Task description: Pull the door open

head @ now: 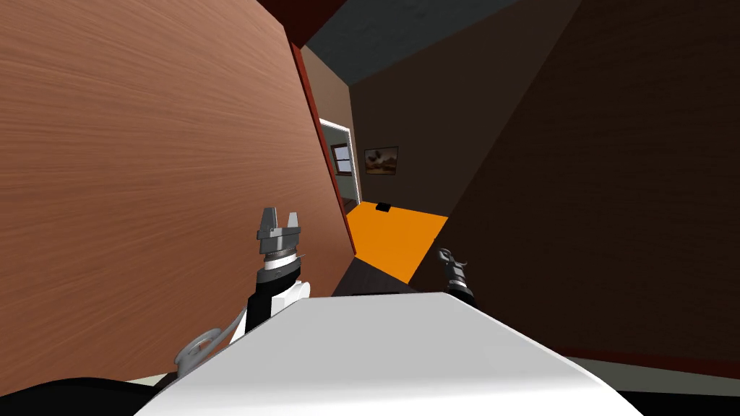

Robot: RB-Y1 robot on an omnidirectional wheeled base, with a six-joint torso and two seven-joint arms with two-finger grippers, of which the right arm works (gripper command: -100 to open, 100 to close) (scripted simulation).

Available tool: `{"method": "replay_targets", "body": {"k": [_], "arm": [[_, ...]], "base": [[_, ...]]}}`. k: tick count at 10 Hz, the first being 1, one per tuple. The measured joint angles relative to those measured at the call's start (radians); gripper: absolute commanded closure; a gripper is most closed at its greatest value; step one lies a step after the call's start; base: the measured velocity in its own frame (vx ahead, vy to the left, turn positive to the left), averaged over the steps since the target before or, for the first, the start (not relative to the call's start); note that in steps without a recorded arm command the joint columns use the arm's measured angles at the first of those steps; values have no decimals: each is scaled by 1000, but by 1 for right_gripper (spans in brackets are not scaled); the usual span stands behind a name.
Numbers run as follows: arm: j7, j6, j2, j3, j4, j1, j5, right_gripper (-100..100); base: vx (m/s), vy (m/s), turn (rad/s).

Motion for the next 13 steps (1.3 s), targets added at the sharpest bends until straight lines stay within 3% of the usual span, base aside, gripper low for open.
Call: {"method": "replay_targets", "body": {"k": [5, 13], "arm": [[-4, 1, -2, 8, -4, 6, 4, 100], [-67, -27, -35, 87, -18, 34, 48, 100]], "base": [[-56, -9, 34], [-207, -1, 82]]}}
